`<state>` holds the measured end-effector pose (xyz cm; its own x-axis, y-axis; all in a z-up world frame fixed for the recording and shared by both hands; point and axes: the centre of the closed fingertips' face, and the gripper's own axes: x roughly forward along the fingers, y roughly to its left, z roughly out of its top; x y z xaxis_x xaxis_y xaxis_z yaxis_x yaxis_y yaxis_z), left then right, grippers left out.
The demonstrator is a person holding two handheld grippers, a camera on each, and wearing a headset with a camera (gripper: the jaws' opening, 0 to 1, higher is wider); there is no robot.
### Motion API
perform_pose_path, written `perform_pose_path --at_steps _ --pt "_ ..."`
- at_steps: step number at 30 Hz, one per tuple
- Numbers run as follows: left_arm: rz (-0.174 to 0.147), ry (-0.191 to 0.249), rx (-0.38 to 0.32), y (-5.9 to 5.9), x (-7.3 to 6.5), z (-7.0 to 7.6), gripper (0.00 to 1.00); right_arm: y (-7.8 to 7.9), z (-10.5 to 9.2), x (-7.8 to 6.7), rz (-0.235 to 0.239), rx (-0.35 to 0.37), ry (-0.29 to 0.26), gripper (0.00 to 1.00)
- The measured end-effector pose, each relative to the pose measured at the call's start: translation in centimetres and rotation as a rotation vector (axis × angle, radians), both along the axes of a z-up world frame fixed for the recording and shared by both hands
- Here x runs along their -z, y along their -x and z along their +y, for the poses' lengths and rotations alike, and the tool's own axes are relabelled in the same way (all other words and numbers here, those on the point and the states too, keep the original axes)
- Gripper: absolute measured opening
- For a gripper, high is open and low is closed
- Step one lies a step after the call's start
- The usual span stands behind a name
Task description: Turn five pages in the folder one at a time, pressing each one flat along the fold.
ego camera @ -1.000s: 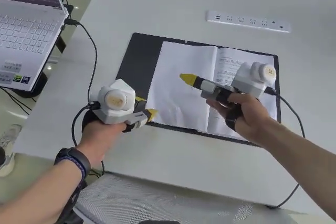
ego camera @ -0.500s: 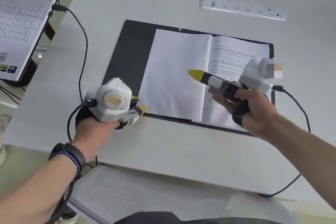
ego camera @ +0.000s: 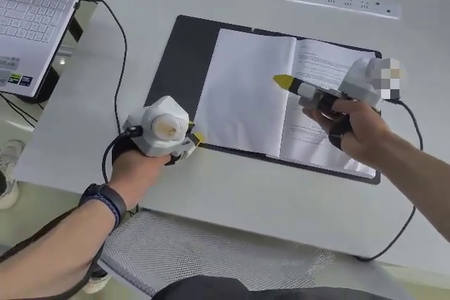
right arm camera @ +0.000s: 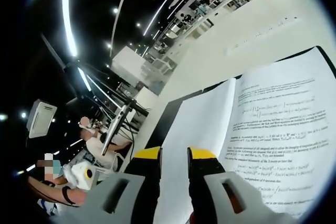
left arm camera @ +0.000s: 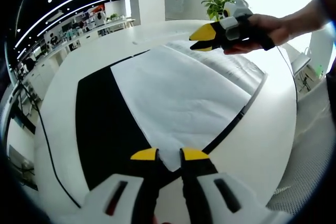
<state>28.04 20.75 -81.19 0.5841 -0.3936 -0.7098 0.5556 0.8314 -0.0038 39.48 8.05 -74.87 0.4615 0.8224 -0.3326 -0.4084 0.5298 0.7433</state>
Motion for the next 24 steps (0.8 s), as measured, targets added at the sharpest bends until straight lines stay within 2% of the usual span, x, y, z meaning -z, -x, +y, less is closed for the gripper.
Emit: perform_pose_path --at_steps 5,12,16,20,22,24 --pt "0.002 -0.002 0.001 0.1 -0.1 0.0 0.15 -1.8 -1.0 1.1 -0.004 0.018 0.022 0.11" --pt "0.009 -0.004 -0.002 0.1 -0.1 -0.1 0.16 -3.0 -1.2 1.5 -0.018 0.042 0.026 0.0" --pt "0.012 -0.009 0.011 0.1 -0.1 -0.1 0.17 -4.8 -1.9 3.4 -0.008 0.035 0.027 0.0" --pt "0.014 -0.011 0.012 0.1 -0.2 -0.2 0.17 -3.9 -1.6 4.0 0.011 0.023 0.038 0.0" --pt "0.015 -0.01 0.011 0.2 -0.3 -0.2 0.17 -4.6 -2.0 4.7 0.031 0.036 0.023 0.0" --pt "0.016 -0.01 0.009 0.3 -0.5 -0.2 0.17 -4.4 -1.9 4.3 0.043 0.049 0.001 0.0"
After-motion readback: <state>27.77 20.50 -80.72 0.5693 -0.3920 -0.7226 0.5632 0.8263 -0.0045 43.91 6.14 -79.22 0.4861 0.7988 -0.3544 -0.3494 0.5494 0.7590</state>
